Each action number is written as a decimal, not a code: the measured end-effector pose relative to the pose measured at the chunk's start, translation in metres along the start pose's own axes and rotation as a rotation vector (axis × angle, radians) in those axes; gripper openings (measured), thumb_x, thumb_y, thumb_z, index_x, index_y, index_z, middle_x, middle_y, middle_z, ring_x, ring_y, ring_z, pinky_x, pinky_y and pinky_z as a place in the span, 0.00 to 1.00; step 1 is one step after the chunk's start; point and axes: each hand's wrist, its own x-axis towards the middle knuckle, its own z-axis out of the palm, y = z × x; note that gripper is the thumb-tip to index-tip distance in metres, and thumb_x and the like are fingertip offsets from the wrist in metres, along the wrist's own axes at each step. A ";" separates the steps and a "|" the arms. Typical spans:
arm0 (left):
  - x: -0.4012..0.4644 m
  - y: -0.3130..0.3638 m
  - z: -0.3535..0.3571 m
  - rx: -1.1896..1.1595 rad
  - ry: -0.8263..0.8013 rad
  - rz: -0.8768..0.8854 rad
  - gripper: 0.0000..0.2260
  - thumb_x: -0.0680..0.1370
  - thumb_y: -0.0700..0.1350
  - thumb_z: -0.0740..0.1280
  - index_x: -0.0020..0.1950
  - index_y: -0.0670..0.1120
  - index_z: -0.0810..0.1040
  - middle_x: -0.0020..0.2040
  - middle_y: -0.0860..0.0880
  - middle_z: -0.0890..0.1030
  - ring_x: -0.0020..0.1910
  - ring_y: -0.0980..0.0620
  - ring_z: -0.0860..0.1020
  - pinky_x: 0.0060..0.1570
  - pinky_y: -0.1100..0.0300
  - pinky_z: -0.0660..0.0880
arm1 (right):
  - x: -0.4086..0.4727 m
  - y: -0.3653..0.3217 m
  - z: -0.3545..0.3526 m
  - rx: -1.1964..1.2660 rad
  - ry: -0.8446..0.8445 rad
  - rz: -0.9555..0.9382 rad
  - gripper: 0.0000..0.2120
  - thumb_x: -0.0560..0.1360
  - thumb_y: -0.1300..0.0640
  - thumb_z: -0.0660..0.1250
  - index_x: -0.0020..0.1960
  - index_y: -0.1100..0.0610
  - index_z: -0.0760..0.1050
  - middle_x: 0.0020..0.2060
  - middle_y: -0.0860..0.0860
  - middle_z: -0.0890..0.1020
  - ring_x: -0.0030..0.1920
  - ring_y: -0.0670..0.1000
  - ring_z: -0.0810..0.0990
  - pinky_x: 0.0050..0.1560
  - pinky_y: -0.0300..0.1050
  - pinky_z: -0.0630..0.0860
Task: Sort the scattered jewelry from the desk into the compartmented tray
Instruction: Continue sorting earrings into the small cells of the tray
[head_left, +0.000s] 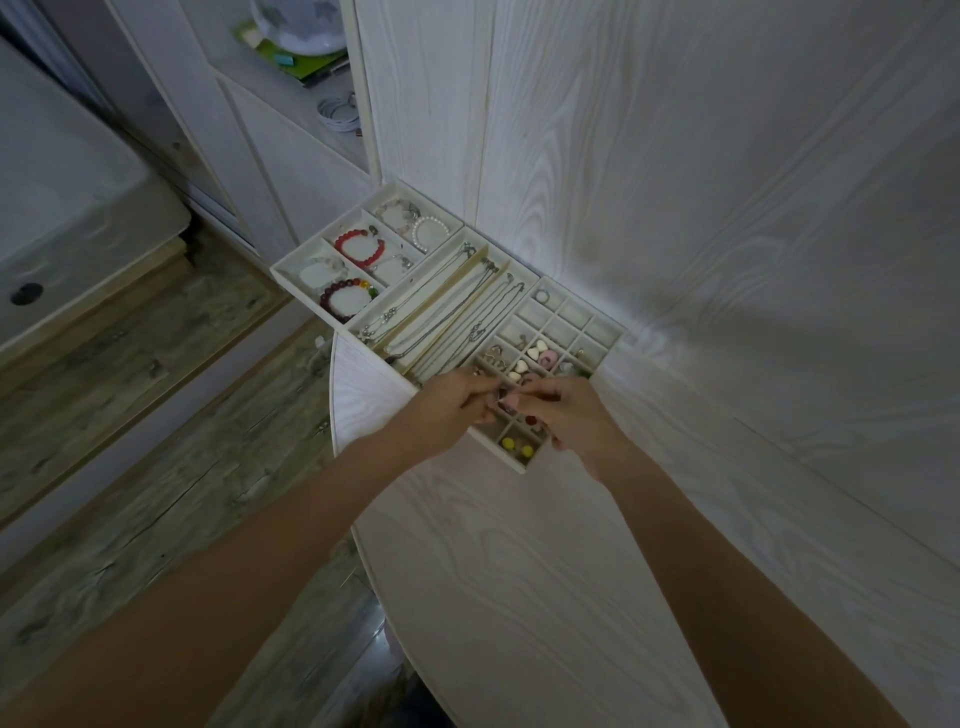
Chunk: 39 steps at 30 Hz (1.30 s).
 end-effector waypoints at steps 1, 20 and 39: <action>0.000 -0.003 -0.001 -0.040 0.021 -0.037 0.14 0.80 0.34 0.58 0.64 0.39 0.74 0.50 0.43 0.80 0.51 0.46 0.80 0.57 0.55 0.77 | 0.000 0.001 0.001 -0.036 0.020 -0.017 0.06 0.74 0.61 0.69 0.49 0.62 0.81 0.24 0.43 0.73 0.19 0.39 0.67 0.21 0.29 0.60; 0.021 -0.013 -0.002 0.577 0.135 -0.138 0.05 0.74 0.44 0.70 0.48 0.47 0.83 0.51 0.49 0.81 0.49 0.50 0.79 0.45 0.57 0.74 | 0.014 0.024 0.021 -0.670 0.086 -0.090 0.06 0.73 0.59 0.68 0.50 0.56 0.79 0.41 0.49 0.77 0.41 0.47 0.75 0.40 0.39 0.70; 0.034 -0.006 0.002 0.702 0.015 -0.091 0.08 0.75 0.46 0.68 0.51 0.44 0.83 0.48 0.46 0.82 0.48 0.48 0.79 0.49 0.55 0.74 | 0.013 0.023 0.004 -0.694 0.173 -0.191 0.10 0.78 0.59 0.62 0.52 0.55 0.81 0.51 0.52 0.82 0.48 0.51 0.80 0.50 0.49 0.78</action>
